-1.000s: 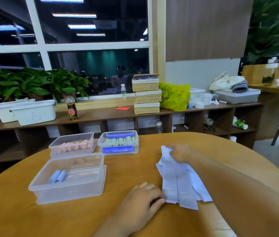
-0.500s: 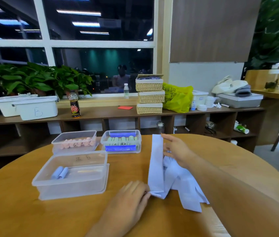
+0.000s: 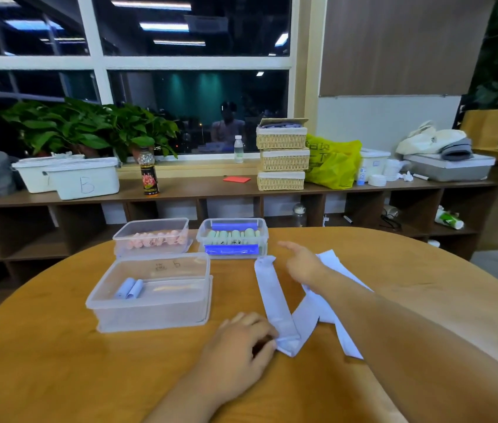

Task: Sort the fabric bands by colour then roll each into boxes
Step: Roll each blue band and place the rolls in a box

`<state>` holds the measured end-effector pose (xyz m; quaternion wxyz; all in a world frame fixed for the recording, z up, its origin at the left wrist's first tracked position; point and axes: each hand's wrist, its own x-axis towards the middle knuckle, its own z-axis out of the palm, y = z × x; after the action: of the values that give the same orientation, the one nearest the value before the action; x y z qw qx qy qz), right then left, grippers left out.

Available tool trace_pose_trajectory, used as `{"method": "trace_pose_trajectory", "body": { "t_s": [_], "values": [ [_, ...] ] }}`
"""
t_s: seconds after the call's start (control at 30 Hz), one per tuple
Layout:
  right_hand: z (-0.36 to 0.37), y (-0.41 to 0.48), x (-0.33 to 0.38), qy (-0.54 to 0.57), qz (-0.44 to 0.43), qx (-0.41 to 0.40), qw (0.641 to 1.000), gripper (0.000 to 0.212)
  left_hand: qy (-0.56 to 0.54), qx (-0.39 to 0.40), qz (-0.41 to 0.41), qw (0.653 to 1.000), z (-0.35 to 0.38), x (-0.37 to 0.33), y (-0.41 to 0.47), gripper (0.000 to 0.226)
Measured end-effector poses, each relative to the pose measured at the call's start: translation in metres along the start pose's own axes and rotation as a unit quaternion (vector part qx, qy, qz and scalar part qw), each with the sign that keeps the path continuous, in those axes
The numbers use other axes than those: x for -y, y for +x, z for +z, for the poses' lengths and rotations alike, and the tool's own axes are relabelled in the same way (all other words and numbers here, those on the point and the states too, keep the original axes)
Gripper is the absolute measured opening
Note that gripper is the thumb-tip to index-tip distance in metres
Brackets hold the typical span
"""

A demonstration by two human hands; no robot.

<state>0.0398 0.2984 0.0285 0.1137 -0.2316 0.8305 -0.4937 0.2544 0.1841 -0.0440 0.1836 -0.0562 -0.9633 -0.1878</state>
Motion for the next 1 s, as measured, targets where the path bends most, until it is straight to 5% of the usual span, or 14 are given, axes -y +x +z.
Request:
{"method": "trace_pose_trajectory", "body": {
  "t_s": [0.27,0.57,0.67,1.0],
  "values": [
    [-0.014,-0.067,-0.026,-0.135,-0.118,-0.039,0.983,0.048,-0.099,-0.013,-0.054,0.993,0.006,0.01,0.006,0.014],
    [-0.028,-0.135,-0.057,-0.308,-0.175,0.004,0.935,0.041,-0.027,0.001,-0.033,0.999,0.004,0.002,0.01,0.045],
    [-0.021,-0.141,-0.057,-0.35,-0.192,-0.014,0.917,0.027,-0.001,-0.001,-0.011,1.0,0.001,-0.005,0.012,0.032],
    [0.001,-0.16,-0.06,-0.27,-0.133,-0.029,0.953,0.038,0.016,-0.099,-0.081,0.992,0.0,0.002,0.004,0.015]
  ]
}}
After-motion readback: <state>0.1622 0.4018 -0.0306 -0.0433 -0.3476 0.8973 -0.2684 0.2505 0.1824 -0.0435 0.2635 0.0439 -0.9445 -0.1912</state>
